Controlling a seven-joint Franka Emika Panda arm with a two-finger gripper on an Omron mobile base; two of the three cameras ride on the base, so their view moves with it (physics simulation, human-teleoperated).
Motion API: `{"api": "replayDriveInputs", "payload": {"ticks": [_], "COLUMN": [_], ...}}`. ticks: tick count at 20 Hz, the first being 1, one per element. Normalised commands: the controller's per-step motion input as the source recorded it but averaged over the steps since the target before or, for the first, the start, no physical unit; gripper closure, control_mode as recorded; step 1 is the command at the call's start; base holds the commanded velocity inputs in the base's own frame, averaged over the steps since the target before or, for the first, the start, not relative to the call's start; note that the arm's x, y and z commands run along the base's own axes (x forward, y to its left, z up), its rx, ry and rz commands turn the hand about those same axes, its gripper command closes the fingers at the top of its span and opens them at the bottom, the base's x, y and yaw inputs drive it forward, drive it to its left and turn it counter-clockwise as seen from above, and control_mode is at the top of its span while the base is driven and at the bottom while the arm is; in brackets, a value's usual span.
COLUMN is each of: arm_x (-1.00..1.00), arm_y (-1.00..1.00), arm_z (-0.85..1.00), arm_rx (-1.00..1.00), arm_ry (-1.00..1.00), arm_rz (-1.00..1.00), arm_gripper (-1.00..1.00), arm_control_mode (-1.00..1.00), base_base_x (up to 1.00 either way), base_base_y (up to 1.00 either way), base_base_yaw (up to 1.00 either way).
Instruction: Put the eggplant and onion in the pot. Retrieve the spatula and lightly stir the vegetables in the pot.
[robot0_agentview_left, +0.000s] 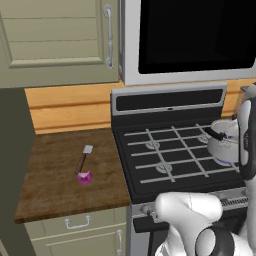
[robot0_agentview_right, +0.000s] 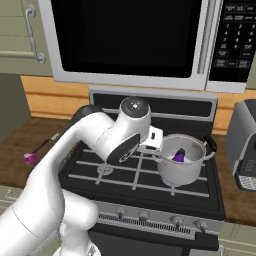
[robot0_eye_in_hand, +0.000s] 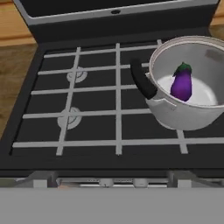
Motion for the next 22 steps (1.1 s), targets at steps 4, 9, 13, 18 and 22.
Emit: {"api": "replayDriveInputs", "payload": {"ticks": [4, 9, 13, 18, 22], "arm_x": [-0.53, -0.13, 0.0, 0.01, 0.22], "arm_y": [1.0, 1.0, 1.0, 0.94, 0.94], "arm_z": [0.22, 0.07, 0.0, 0.0, -0.01], "arm_rx": [0.0, 0.0, -0.03, -0.06, -0.03], "arm_ry": [0.13, 0.14, 0.14, 0.14, 0.11], "arm_rz": [0.0, 0.03, 0.06, 0.07, 0.07], "arm_gripper": [-1.0, -1.0, -1.0, -1.0, -1.0], "arm_control_mode": [-1.0, -1.0, -1.0, -1.0, -1.0], "base_base_x": [0.0, 0.0, 0.0, 0.0, 0.0], "base_base_y": [0.0, 0.0, 0.0, 0.0, 0.0], "base_base_yaw": [0.0, 0.0, 0.0, 0.0, 0.0]}}
